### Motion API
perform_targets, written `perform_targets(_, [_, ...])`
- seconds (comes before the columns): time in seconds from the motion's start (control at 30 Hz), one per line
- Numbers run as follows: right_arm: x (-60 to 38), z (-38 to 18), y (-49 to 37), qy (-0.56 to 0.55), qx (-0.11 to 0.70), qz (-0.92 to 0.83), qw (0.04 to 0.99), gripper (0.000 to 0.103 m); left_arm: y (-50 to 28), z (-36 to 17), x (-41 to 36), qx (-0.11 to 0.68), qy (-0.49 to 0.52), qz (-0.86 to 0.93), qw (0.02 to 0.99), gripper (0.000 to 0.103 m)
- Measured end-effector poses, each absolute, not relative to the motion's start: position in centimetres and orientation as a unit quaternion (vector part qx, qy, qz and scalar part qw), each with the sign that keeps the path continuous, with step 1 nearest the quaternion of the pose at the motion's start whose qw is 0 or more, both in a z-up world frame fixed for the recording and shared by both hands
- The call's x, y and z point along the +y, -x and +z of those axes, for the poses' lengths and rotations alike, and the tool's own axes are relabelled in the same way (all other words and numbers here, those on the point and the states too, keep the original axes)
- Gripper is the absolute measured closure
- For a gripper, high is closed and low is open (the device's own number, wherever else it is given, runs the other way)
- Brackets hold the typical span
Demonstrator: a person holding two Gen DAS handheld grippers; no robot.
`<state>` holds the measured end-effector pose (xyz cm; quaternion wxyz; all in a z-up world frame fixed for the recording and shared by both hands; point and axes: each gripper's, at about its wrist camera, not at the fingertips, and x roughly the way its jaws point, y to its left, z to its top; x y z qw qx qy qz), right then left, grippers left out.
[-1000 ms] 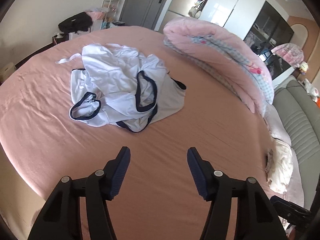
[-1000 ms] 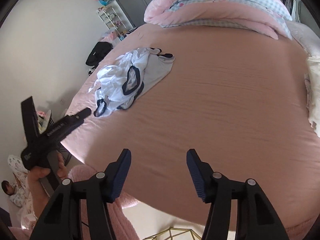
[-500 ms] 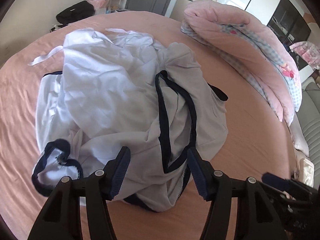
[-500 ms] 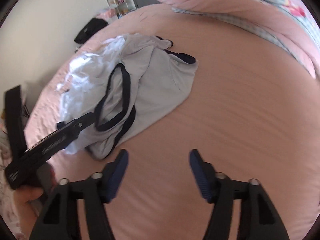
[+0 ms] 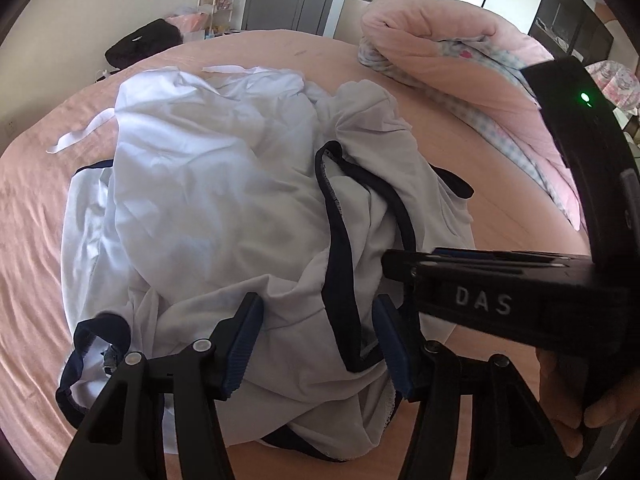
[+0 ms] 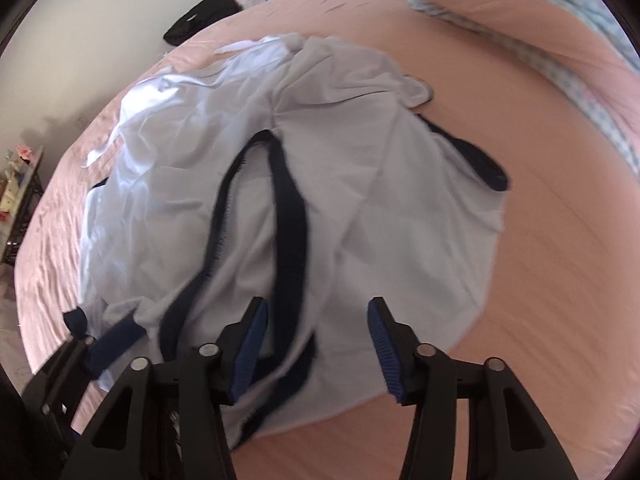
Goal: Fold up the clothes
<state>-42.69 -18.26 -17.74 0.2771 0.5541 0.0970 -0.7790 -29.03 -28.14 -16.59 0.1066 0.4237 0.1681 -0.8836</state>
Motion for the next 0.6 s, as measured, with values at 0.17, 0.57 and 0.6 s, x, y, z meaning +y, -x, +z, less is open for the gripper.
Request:
perform_targets(0.17, [-19.2, -18.0, 42.7, -0.527, 0.153, -0.801, 0.239, 0.098, 28.8, -16.7, -29.2, 0.188, -0.419, -0.882, 0.105, 0.091])
perform_targets(0.57, [-10.3, -13.2, 41.5, -0.426, 0.207, -0.880, 0.030, 0.099, 29.5, -17.7, -20.6, 0.183, -0.461, -0.868, -0.042, 0.092])
perform_targets(0.6, [-8.9, -13.0, 41.3, -0.424, 0.207, -0.882, 0.017, 0.100, 29.5, -17.9, -19.5, 0.176, -0.466, -0.866, -0.052, 0.092])
